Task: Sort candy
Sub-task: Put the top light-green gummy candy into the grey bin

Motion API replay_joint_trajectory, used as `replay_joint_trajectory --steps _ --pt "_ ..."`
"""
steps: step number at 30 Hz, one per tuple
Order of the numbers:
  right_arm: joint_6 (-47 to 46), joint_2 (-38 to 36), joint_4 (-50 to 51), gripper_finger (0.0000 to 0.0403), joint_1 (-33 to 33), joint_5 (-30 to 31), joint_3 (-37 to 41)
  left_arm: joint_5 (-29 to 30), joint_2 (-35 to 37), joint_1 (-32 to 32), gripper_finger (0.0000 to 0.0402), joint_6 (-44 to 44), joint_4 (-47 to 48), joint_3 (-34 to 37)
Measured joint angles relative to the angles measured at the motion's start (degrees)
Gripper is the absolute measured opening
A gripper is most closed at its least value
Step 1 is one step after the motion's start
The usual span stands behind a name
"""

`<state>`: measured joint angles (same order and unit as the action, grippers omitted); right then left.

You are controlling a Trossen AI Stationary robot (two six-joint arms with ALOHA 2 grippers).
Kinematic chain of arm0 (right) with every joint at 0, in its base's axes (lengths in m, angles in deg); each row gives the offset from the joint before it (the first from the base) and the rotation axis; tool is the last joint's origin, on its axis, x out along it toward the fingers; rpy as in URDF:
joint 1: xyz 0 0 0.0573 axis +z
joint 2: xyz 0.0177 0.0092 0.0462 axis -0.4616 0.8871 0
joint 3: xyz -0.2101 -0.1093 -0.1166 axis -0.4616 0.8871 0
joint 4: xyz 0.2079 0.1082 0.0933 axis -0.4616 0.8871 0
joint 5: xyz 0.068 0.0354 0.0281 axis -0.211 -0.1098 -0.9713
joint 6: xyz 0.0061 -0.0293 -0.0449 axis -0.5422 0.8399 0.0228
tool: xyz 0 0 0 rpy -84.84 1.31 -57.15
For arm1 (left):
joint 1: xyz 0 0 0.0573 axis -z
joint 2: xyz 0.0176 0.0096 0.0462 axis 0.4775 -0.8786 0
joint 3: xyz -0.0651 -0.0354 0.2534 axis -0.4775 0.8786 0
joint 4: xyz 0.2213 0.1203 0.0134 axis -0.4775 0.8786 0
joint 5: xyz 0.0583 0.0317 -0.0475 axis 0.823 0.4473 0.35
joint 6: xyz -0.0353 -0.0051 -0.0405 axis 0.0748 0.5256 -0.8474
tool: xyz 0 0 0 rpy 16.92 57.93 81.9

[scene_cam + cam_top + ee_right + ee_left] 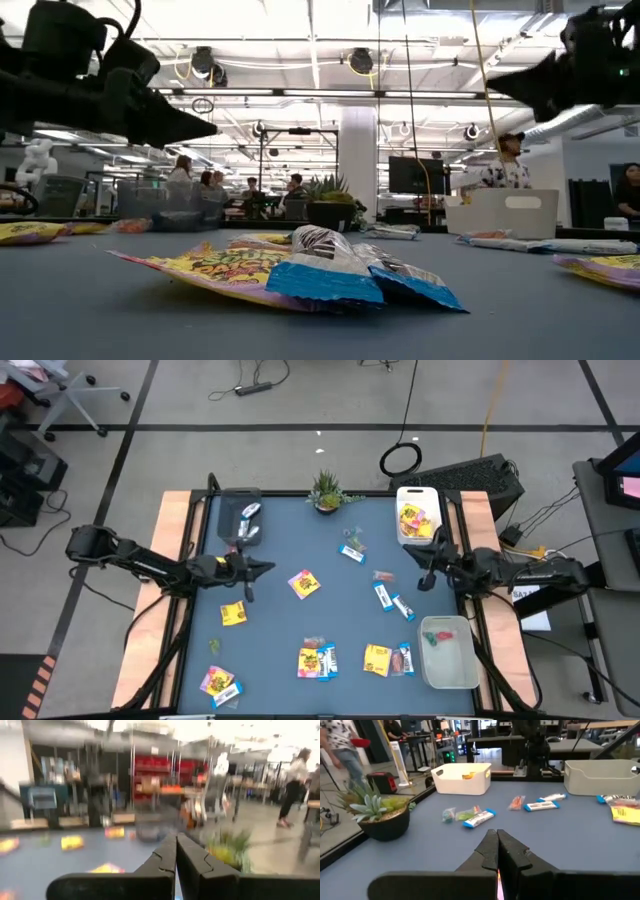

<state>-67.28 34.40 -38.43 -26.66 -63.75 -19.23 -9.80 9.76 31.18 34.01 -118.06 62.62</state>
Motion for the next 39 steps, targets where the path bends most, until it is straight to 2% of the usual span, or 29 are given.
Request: replay_joint_trajectory --steps 5,12,21,25,31,39 --pt "-3.4 7.8 1.1 0.0000 -1.3 1.3 -2.8 0.0 0.0 0.0 0.0000 0.8 -0.2 0.0" --pt "-14.6 28.4 1.8 0.0015 -6.7 3.2 -8.7 -0.1 0.0 0.0 0.0000 1.0 -0.4 0.0" --pt "-23.6 54.9 2.0 0.0119 -11.1 2.8 -19.3 -0.3 0.0 0.0 0.0007 -1.8 0.4 0.0" --pt "-27.7 64.4 3.3 0.0161 -12.8 -0.8 -24.6 -0.6 0.0 0.0 0.0008 -1.9 0.3 0.0" --pt "-32.9 75.4 10.3 0.0194 -15.0 -1.6 -32.2 -0.6 0.0 0.0 0.0009 -1.9 0.2 0.0" --pt "-33.3 84.1 11.6 0.0188 -17.0 -4.4 -37.0 -0.6 0.0 0.0 0.0010 -2.0 0.2 0.0"
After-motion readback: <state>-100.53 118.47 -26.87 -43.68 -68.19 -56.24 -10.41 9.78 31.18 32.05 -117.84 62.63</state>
